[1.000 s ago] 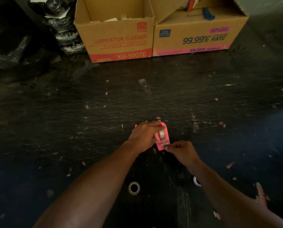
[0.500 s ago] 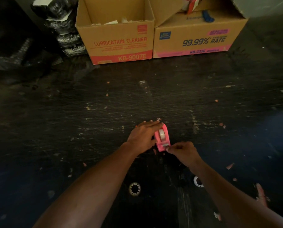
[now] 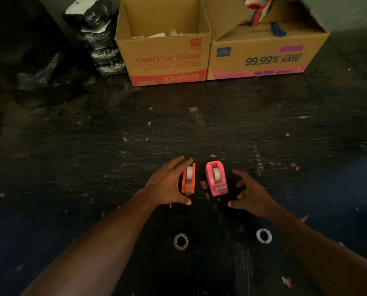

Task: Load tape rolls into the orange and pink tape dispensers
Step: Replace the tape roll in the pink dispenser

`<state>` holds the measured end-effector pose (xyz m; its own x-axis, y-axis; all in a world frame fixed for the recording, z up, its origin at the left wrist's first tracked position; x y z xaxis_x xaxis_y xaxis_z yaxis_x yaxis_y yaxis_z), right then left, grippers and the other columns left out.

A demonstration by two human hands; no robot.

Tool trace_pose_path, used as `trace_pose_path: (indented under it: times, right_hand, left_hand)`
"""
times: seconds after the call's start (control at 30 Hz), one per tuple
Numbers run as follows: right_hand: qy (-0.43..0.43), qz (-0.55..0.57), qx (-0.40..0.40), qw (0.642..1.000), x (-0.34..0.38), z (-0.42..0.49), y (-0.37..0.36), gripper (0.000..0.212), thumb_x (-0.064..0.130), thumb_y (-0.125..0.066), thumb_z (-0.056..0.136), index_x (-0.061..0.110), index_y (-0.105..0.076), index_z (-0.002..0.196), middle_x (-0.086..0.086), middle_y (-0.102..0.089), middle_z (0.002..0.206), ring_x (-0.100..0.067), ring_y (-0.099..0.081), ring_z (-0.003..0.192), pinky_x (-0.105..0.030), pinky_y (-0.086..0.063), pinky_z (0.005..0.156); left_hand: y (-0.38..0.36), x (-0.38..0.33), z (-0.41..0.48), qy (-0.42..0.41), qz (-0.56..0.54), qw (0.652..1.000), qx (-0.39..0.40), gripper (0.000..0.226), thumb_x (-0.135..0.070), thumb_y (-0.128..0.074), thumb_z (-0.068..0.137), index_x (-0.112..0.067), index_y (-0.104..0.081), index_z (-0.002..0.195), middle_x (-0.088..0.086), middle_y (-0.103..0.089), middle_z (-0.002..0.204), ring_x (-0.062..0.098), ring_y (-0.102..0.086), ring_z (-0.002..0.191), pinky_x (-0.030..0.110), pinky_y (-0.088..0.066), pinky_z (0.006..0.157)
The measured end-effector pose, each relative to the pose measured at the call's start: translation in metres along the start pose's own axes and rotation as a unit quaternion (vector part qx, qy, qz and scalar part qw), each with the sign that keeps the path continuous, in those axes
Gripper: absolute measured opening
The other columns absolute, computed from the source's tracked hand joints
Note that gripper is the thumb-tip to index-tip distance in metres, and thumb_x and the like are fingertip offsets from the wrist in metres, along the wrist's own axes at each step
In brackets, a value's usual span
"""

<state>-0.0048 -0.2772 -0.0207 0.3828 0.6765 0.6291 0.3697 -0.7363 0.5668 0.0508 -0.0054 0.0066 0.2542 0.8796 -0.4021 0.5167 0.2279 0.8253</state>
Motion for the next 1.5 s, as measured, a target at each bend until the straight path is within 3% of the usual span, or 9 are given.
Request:
trace_pose_path:
  times: [0.17,0.43,0.63,0.9,1.17,1.5]
  right_hand:
    - [0.042,-0.036,0.009,0.998,0.021,0.009,-0.001,0.123,0.016,-0.093,0.069,0.035,-0.014,0.161,0.000,-0.057,0.122,-0.015,-0.064,0.102,-0.038,-0.056,0.094]
    - [0.062,-0.042,-0.004,0.997,0.030,0.016,-0.011,0.114,0.021,-0.089,0.073,0.033,-0.018,0.161,-0.007,-0.059,0.144,-0.024,-0.058,0.131,-0.045,-0.048,0.111]
    - [0.065,-0.051,-0.027,0.996,0.031,0.016,-0.012,0.108,0.023,-0.088,0.076,0.034,-0.021,0.160,-0.007,-0.061,0.143,-0.023,-0.061,0.128,-0.043,-0.051,0.108]
    - [0.078,-0.061,-0.032,0.995,0.031,0.018,-0.012,0.108,0.024,-0.088,0.076,0.033,-0.020,0.160,-0.008,-0.065,0.136,-0.021,-0.065,0.119,-0.041,-0.053,0.104]
    - [0.072,-0.052,-0.025,0.996,0.031,0.021,-0.013,0.107,0.020,-0.087,0.077,0.029,-0.020,0.161,-0.007,-0.060,0.145,-0.023,-0.057,0.135,-0.041,-0.045,0.113]
    - [0.061,-0.041,-0.028,0.997,0.035,0.016,-0.010,0.113,0.018,-0.087,0.076,0.026,-0.015,0.162,-0.008,-0.057,0.148,-0.025,-0.053,0.139,-0.044,-0.041,0.116]
  left_hand:
    - [-0.006,0.009,-0.004,0.032,-0.029,0.999,0.007,0.132,-0.042,-0.092,0.063,-0.038,-0.004,0.161,-0.006,-0.007,0.172,0.021,-0.015,0.157,0.049,-0.027,0.123]
    - [-0.010,0.003,0.006,-0.005,-0.011,1.000,-0.010,0.132,-0.040,-0.093,0.062,-0.041,-0.003,0.160,-0.009,-0.010,0.171,0.017,-0.019,0.156,0.048,-0.031,0.123]
    - [-0.010,0.003,0.006,-0.002,-0.020,0.999,-0.040,0.118,-0.044,-0.087,0.070,-0.040,-0.011,0.160,-0.007,-0.021,0.169,0.018,-0.027,0.153,0.045,-0.034,0.121]
    - [-0.018,-0.002,0.001,0.030,-0.018,0.998,-0.058,0.120,-0.054,-0.087,0.065,-0.030,-0.018,0.160,-0.004,-0.021,0.167,0.020,-0.028,0.151,0.043,-0.035,0.120]
    - [-0.020,-0.002,0.001,0.048,-0.018,0.997,-0.050,0.119,-0.055,-0.087,0.066,-0.024,-0.021,0.160,-0.003,-0.022,0.165,0.020,-0.027,0.151,0.041,-0.030,0.120]
    - [-0.017,-0.001,-0.002,0.052,-0.020,0.998,-0.026,0.130,-0.049,-0.091,0.061,-0.027,-0.012,0.161,-0.003,-0.014,0.169,0.022,-0.021,0.154,0.047,-0.029,0.123]
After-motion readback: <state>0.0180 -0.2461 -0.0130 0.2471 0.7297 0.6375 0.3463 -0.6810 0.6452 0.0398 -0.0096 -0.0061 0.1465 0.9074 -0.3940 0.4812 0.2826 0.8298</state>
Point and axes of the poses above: each hand's wrist, its own z-axis towards the middle knuckle, its own y-axis out of the back of the hand, x = y × z, the point moved 3 cm from there along z, towards the middle knuckle
